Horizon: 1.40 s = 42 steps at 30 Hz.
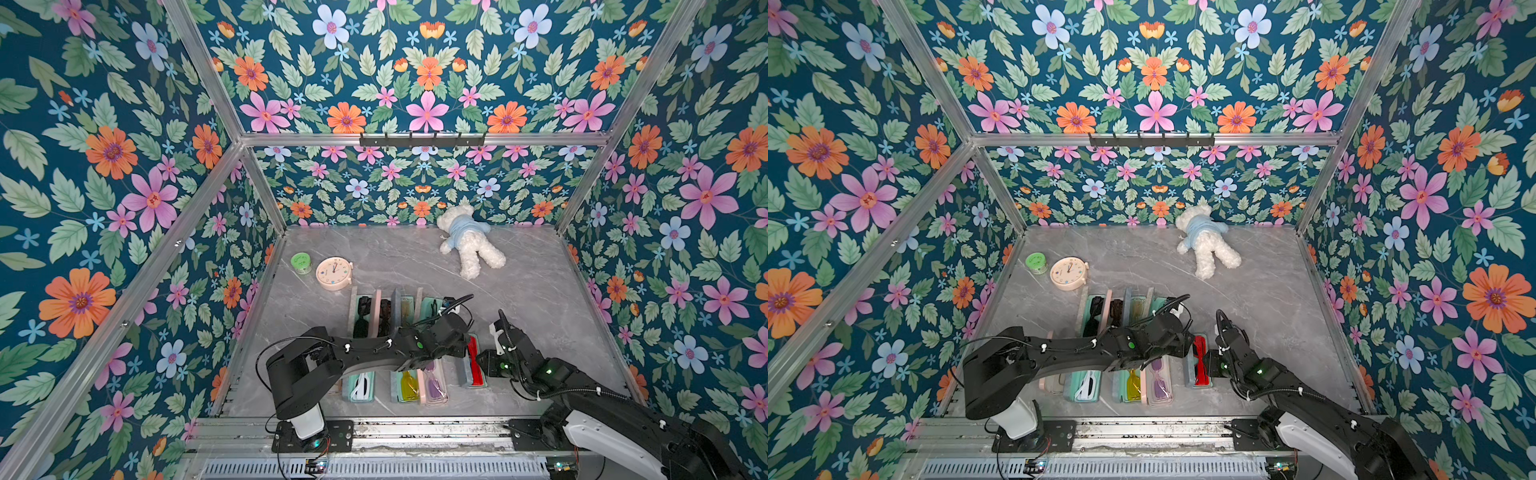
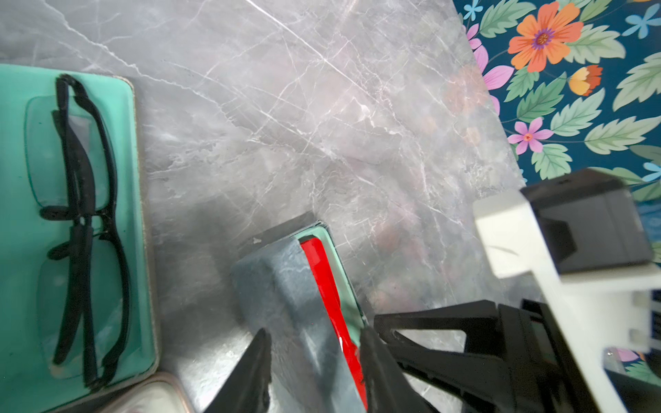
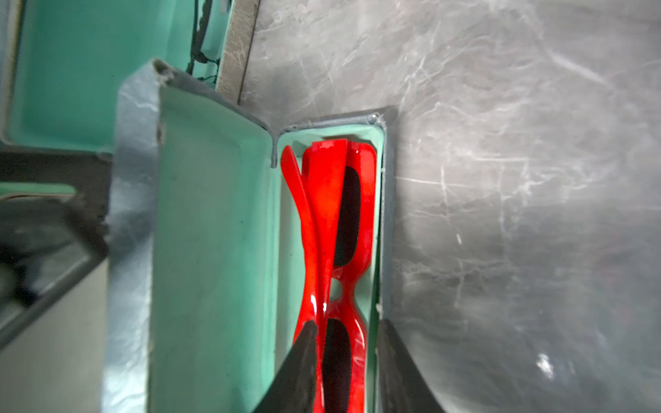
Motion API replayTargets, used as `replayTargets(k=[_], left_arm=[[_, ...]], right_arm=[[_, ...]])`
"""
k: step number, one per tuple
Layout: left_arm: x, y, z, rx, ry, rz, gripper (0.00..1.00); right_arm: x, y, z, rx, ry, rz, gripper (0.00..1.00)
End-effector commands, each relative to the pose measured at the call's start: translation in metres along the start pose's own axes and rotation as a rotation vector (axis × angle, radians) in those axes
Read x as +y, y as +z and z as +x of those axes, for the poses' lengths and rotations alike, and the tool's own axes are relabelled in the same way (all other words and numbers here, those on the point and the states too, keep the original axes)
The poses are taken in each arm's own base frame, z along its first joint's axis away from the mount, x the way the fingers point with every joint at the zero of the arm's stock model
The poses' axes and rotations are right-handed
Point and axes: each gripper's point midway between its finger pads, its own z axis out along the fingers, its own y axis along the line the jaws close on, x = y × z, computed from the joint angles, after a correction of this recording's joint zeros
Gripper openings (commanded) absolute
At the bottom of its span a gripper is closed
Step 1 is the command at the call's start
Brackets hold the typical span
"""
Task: Close the glasses case
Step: Move the glasses case to the center of the board, then close the glasses case at the center of the board.
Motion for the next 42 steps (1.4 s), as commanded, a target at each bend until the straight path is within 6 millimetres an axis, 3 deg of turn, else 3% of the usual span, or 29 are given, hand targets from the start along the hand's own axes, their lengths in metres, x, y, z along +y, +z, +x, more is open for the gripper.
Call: replayTargets(k=[1, 16, 26, 42], left_arm=[[-0.005, -0.004, -0.007, -0.023, -0.005, 0.019, 0.45], [-0.01, -0.014, -0.005, 0.002, 0.003, 0.052, 0.46], [-0.012, -0.007, 0.002, 0.039, 0.014, 0.05, 0.43], [-0.002, -0.005, 0.009, 0.06, 0.007, 0.015, 0.27]], right_arm=[[0.001, -0.003, 0.001, -0.006, 0.019, -0.015, 0.36], [0.001, -0.013, -0.005, -0.015, 0.164, -0.175, 0.38], [0.001, -0.01, -0.004, 0.004, 0.185, -0.195, 0.34], [-0.001, -0.005, -0.003, 0.024, 0.193, -0.185, 0.28]])
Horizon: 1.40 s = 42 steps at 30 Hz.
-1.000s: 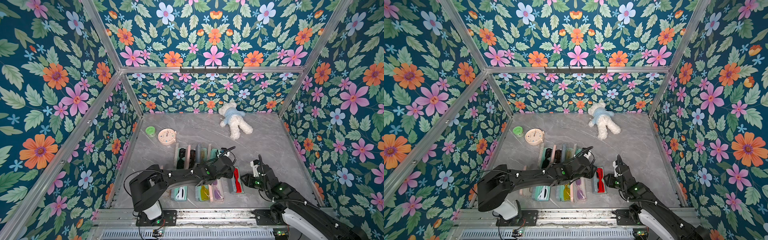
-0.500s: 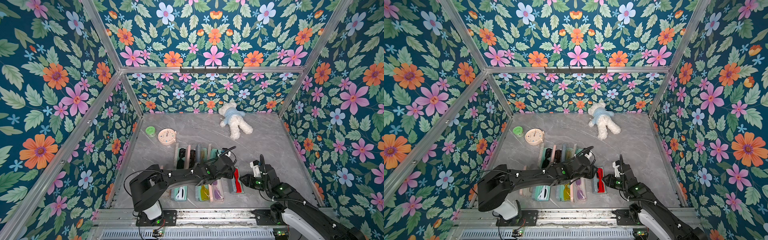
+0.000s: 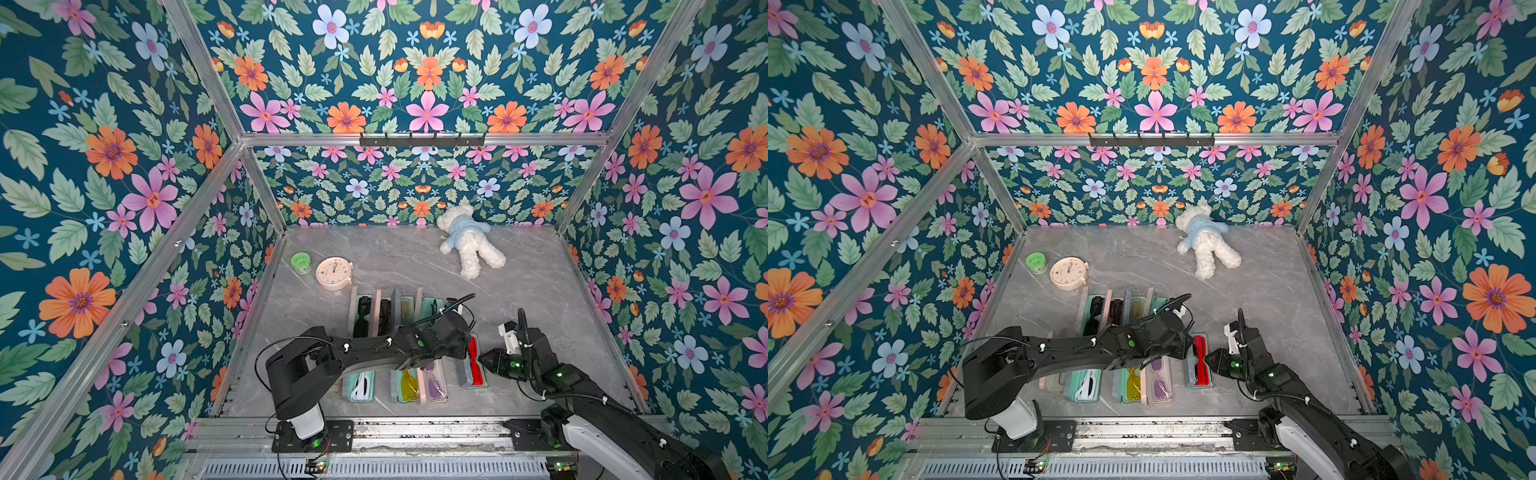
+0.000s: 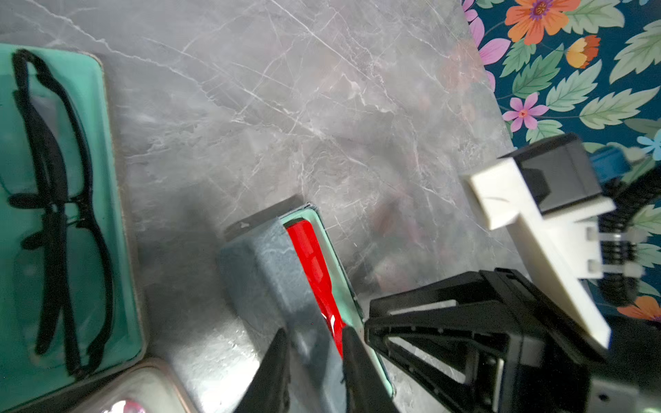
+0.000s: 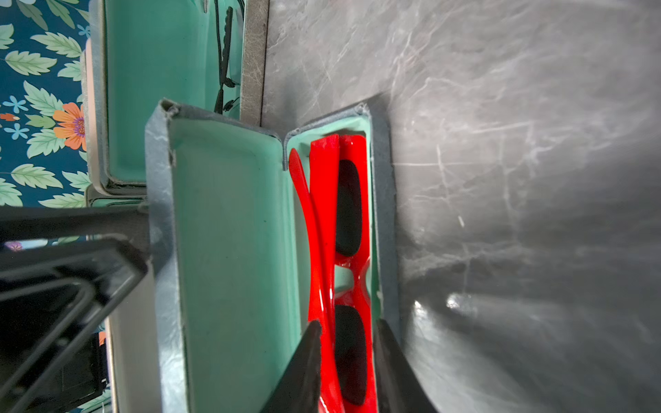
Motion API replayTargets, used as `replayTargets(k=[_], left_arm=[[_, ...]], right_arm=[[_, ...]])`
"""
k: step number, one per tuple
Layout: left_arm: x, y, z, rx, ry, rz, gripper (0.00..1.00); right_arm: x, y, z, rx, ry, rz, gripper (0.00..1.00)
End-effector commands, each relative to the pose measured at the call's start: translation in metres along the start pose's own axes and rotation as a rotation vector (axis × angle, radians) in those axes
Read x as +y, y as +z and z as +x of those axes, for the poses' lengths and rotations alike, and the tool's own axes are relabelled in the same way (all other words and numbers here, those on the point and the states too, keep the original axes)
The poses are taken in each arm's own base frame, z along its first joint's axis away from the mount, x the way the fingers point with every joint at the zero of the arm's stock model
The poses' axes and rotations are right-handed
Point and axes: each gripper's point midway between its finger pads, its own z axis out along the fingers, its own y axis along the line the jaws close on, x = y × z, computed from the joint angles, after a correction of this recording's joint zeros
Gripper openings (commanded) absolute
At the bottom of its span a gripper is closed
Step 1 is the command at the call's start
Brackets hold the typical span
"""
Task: Close the glasses case
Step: Close the glasses case at the center of the board.
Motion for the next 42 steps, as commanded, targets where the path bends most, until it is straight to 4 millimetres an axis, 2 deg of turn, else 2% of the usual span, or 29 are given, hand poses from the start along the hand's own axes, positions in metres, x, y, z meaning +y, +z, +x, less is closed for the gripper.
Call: replayTargets(k=[1, 7, 22, 42], left_arm=[[0.003, -0.003, 0.0, -0.007, -0.012, -0.004, 0.26], [0.007, -0.001, 0.007, 0.01, -0.015, -0.007, 0.26], [0.006, 0.003, 0.009, 0.018, -0.015, -0.001, 0.24], [0.006, 0.008, 0.011, 0.022, -0.015, 0.003, 0.2]], right_arm=[[0.002, 0.0, -0.004, -0.012, 0.0, -0.007, 0.28], [0.002, 0.001, -0.003, -0.01, 0.001, -0.003, 0.26], [-0.006, 0.001, -0.006, -0.018, 0.012, 0.044, 0.19], [-0.006, 0.006, -0.004, 0.004, -0.01, 0.052, 0.13]])
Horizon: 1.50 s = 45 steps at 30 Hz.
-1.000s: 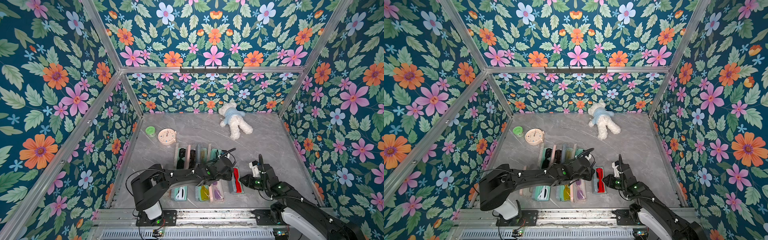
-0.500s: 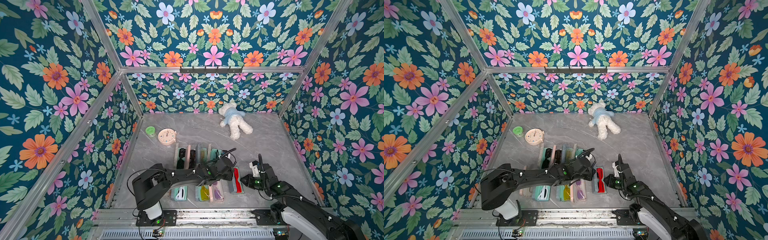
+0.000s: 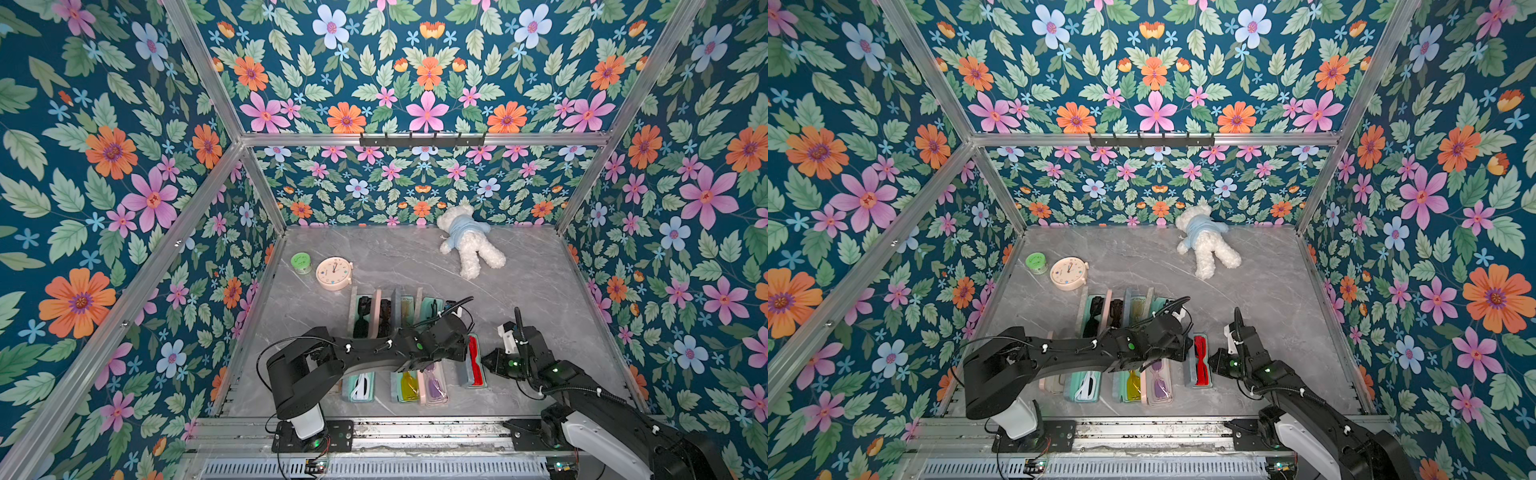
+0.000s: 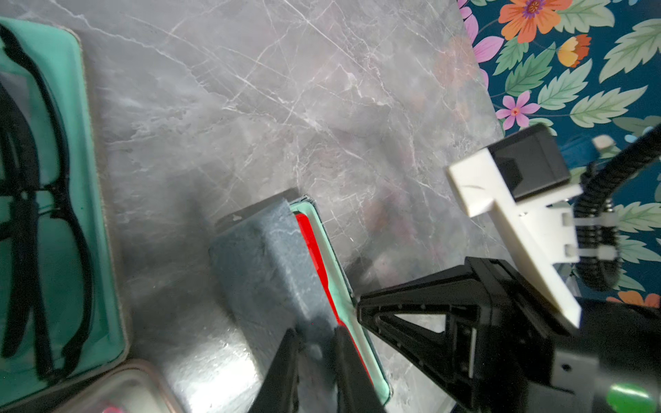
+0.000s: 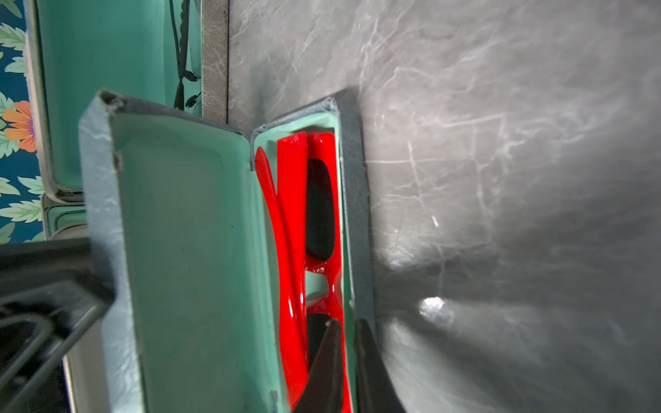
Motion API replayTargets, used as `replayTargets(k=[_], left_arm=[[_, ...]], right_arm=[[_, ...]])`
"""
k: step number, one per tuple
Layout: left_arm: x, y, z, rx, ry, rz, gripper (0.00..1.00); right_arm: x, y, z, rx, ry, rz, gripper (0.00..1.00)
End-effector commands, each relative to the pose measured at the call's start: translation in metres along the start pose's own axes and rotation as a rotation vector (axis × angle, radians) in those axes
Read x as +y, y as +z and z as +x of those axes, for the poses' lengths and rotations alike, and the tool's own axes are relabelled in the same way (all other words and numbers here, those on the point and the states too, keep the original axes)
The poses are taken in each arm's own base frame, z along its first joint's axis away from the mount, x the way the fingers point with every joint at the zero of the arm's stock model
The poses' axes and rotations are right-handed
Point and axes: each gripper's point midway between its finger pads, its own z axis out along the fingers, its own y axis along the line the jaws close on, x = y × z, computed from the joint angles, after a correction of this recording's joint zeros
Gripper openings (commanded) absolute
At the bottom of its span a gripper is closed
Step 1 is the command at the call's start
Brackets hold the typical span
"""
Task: Close the glasses case
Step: Close the glasses case at the center of the board.
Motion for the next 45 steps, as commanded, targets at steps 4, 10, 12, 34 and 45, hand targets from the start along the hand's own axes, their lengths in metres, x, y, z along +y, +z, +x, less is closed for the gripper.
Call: replayTargets(k=[4, 10, 12, 34, 45], left_arm=[[0.0065, 0.0019, 0.0063, 0.021, 0.005, -0.021, 0.2], [0.0053, 0.0017, 0.0056, 0.019, 0.003, -0.014, 0.2], [0.0048, 0.0021, 0.0056, 0.019, 0.002, -0.012, 0.19], [0.0079, 0.0053, 0.012, 0.033, 0.002, -0.012, 0.17], [0.0095, 0.0054, 0.0138, 0.036, 0.002, -0.014, 0.17]], right_arm=[[0.0045, -0.0001, -0.0054, -0.022, -0.023, -0.006, 0.12], [0.0038, 0.0017, -0.0044, -0.016, -0.034, 0.014, 0.11], [0.0038, 0.0021, -0.0042, -0.014, -0.039, 0.019, 0.11], [0.0028, 0.0018, -0.0038, -0.021, -0.049, 0.036, 0.11], [0.0028, 0.0014, -0.0047, -0.025, -0.05, 0.038, 0.11]])
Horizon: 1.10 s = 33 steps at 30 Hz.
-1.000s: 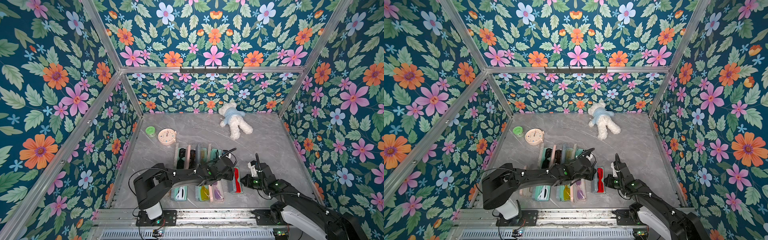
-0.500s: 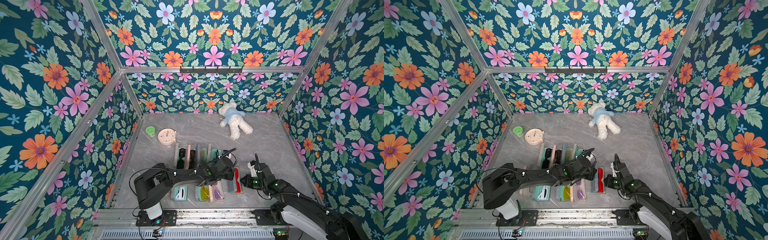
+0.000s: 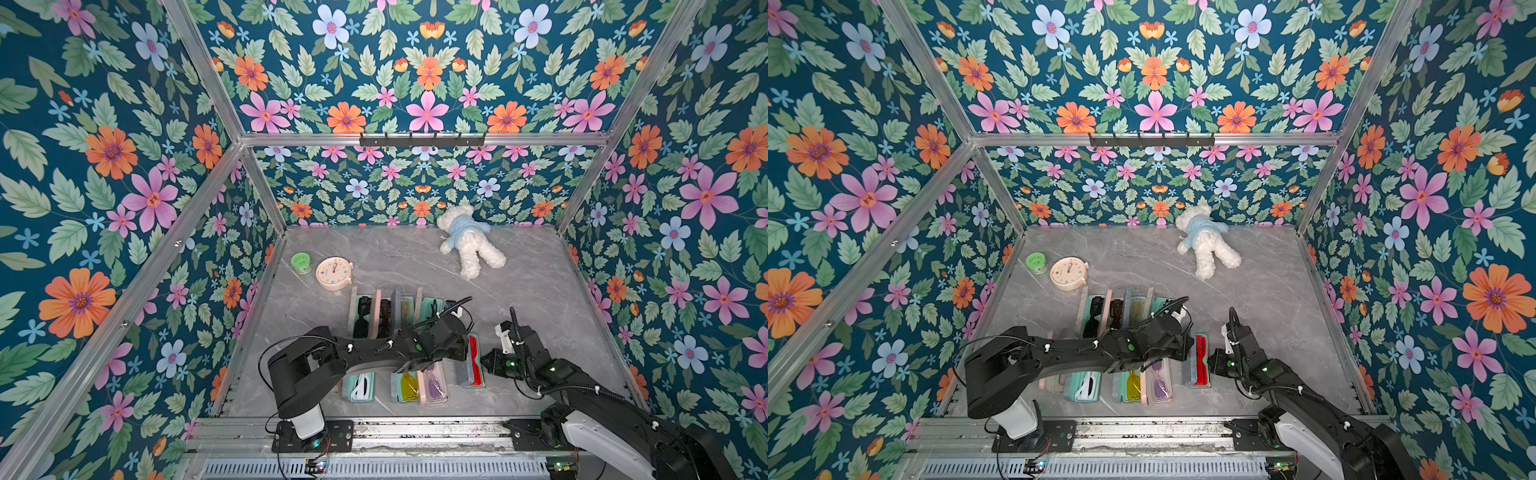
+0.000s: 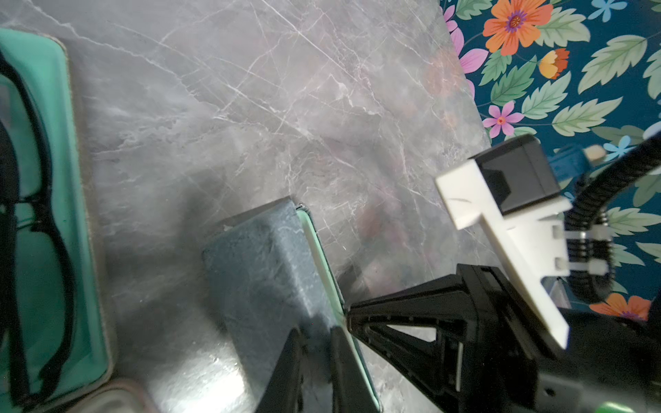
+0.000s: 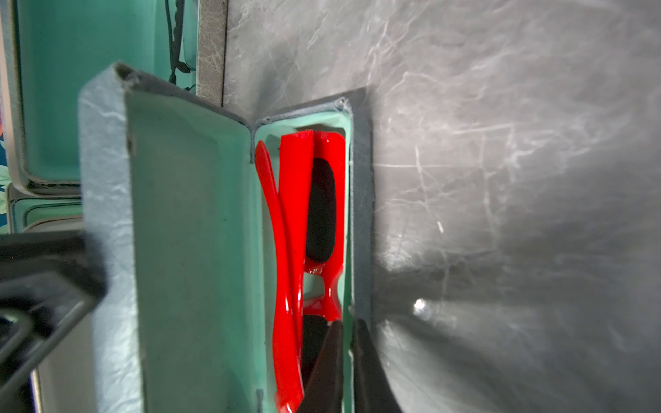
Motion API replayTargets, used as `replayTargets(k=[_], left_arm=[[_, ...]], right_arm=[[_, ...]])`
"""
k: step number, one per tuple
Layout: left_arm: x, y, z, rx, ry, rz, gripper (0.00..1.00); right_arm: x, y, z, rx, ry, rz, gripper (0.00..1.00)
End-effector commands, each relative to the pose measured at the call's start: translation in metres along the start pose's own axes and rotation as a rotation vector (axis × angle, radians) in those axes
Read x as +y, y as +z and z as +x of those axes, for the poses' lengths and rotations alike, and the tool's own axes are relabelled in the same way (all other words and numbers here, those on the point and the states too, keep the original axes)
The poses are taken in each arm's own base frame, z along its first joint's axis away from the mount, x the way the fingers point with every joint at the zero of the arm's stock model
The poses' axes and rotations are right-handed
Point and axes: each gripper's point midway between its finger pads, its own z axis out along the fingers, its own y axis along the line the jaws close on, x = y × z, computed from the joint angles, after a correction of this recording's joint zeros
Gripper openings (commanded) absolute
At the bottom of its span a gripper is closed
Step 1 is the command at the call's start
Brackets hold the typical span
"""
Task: Close the glasses case
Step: Close the glasses case at the center of the board.
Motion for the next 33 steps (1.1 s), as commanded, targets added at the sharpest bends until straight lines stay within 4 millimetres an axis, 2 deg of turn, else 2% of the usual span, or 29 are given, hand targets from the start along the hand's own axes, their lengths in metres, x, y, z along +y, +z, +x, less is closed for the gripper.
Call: replayTargets(k=[1, 33], left_arm=[[0.0129, 0.0019, 0.0144, 0.055, 0.004, -0.044, 0.17], [0.0102, 0.0083, 0.0168, 0.065, 0.003, -0.033, 0.16]], right_arm=[[0.0019, -0.0011, -0.0045, -0.019, -0.003, -0.001, 0.11], [0.0011, -0.0025, -0.0047, -0.029, -0.002, 0.001, 0.11]])
